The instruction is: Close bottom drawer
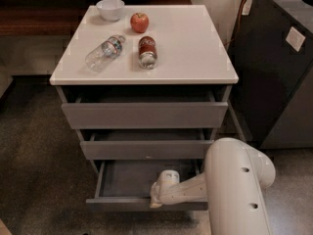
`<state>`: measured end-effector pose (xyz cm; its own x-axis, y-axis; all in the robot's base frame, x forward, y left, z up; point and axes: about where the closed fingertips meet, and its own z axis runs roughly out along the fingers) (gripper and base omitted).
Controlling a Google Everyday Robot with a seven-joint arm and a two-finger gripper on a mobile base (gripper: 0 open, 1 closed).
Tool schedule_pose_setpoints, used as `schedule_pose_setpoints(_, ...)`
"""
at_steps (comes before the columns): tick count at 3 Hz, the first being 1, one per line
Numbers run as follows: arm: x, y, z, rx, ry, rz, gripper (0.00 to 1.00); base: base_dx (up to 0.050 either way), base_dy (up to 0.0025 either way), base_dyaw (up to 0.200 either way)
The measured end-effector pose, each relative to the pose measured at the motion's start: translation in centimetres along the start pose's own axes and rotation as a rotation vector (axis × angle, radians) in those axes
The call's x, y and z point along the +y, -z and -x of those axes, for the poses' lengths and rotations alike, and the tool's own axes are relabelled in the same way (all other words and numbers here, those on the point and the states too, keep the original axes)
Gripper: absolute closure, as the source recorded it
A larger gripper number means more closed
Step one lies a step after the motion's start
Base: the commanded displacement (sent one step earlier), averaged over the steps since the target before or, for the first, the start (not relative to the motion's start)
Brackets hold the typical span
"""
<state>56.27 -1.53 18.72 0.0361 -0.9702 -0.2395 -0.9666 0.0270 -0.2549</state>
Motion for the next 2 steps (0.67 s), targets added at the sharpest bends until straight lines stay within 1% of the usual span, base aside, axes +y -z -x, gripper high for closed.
schedule_pose_setpoints(1, -1.2, -0.15, -0.37, 0.011, 0.001, -0.016, 1.0, 0.0, 0.0, 0.0)
schedule_pose_setpoints(2, -1.19, -0.15, -0.34, 0.011, 0.001, -0.016, 1.0, 0.0, 0.0, 0.0)
